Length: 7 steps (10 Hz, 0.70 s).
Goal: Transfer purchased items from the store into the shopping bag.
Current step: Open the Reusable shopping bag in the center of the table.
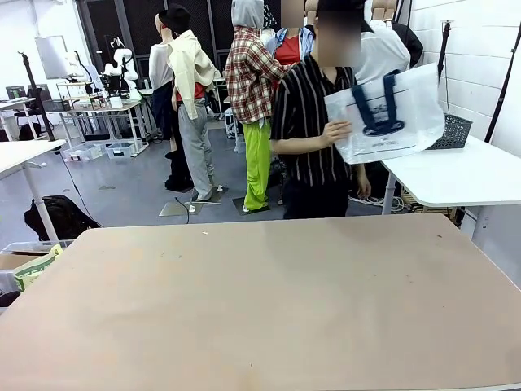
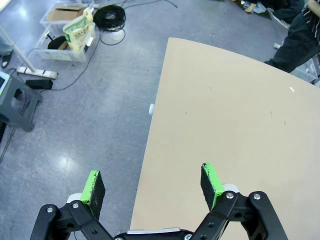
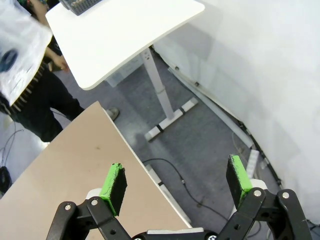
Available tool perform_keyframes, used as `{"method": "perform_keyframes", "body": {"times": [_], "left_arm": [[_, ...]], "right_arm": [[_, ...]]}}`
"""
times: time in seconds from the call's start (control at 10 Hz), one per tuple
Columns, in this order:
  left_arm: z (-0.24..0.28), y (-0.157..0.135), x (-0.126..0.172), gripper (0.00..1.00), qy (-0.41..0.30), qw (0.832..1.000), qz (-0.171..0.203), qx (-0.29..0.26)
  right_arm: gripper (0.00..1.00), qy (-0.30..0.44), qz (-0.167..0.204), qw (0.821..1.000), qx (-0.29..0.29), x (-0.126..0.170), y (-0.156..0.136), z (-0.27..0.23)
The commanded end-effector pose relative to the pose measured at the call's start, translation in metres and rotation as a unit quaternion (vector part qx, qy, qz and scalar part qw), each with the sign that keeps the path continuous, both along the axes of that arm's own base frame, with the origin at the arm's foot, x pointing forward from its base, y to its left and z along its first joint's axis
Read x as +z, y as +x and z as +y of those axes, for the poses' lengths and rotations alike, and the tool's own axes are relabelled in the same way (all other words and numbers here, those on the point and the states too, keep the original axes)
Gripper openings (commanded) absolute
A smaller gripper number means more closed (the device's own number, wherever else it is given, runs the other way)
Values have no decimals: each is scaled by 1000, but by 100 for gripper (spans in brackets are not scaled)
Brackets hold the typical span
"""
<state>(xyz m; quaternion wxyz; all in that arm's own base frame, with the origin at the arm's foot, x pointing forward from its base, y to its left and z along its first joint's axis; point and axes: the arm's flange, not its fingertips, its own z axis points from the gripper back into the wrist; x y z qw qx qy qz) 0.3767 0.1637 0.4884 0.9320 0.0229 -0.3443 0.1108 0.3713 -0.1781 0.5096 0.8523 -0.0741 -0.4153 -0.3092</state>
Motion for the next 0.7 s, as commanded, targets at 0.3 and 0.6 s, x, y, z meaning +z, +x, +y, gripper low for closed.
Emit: {"method": "perform_keyframes", "body": {"times": [0.3, 0.6], "left_arm": [[4, -2, -1, 100, 7, 1000, 3, -6], [4, -2, -1, 100, 7, 1000, 3, -6]], "right_arm": [[100, -3, -3, 1000, 7, 1, -1, -2], [100, -3, -3, 1000, 7, 1, -1, -2]]}}
